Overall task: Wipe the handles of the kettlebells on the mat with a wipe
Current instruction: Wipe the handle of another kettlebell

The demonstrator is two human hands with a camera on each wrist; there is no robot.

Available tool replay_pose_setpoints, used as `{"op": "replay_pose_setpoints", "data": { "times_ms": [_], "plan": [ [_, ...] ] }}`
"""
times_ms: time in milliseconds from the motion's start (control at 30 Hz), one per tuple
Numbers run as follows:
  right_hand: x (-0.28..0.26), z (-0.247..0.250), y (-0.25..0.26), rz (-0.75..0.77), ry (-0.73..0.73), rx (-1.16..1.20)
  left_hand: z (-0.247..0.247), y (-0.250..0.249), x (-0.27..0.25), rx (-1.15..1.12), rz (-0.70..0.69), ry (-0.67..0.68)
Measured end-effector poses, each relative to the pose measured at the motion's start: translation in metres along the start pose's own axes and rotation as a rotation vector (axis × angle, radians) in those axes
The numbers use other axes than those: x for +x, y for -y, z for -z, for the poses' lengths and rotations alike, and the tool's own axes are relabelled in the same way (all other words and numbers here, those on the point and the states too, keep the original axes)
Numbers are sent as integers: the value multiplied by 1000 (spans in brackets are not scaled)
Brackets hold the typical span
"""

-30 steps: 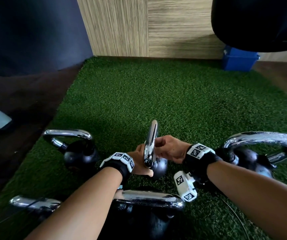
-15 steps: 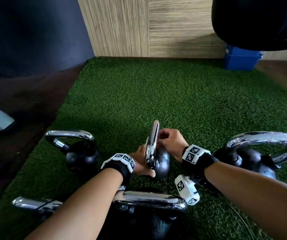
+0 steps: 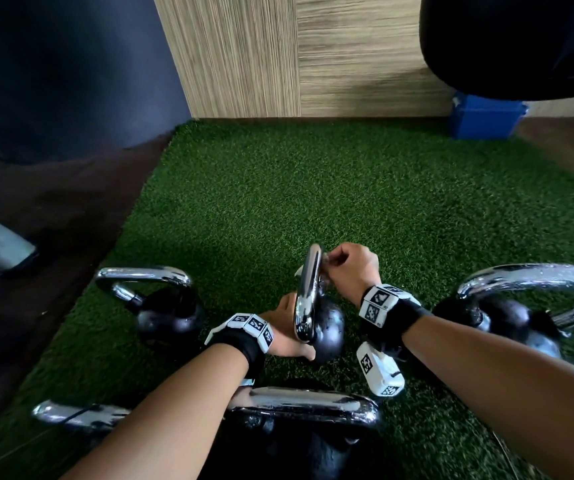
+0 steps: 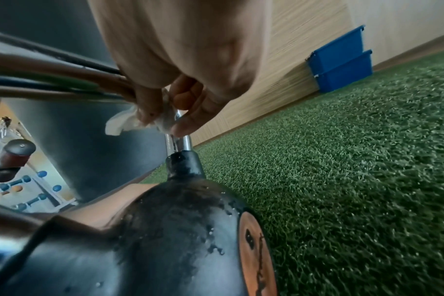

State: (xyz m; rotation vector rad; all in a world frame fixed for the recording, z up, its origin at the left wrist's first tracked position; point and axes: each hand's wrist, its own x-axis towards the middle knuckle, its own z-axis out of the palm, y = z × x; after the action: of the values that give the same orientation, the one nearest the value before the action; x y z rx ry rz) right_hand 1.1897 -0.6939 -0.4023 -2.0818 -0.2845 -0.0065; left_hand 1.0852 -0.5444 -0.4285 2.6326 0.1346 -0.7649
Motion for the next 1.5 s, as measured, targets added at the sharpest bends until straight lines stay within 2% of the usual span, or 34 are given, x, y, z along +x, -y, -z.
{"op": "replay_pose_setpoints", "data": {
  "times_ms": [167,367,433,600,700,733,800,867,933,1000,1067,1133,1267,1400,1500],
  "plan": [
    [8,-9,-8,-93,-10,-20,1,-4,-3,21,-13,-18],
    [11,-11,-15,-293,197,-61,2,-8,-4,66,-46,-30],
    [8,-16,-15,-297,203,-131,3,-8,-5,26,-50,-44],
    [8,-6,6,-194,223,-302,12,-9,-8,138,-97,25],
    [4,12,8,66,224,-303,39,-12,-16,160,-33,89],
    [1,19,8,180,257,-305,50,-13,-19,164,-8,47],
    [-1,30,11,387,322,-391,71,-16,-32,114,14,-137],
    [7,34,18,508,359,-486,86,-24,-48,23,7,-312],
    [13,34,27,520,416,-567,92,-39,-63,114,-3,-331],
    [15,33,34,534,446,-647,88,-58,-73,327,1,-313],
    [14,33,39,529,426,-676,83,-69,-73,470,-1,-389],
    [9,36,44,511,415,-678,83,-74,-70,464,1,-437],
    [-2,42,55,482,432,-680,90,-73,-64,516,31,-402],
    [-8,46,73,414,408,-847,105,-68,-58,615,39,-324],
    [-14,52,83,366,395,-927,117,-57,-56,683,-1,-332]
  ]
}}
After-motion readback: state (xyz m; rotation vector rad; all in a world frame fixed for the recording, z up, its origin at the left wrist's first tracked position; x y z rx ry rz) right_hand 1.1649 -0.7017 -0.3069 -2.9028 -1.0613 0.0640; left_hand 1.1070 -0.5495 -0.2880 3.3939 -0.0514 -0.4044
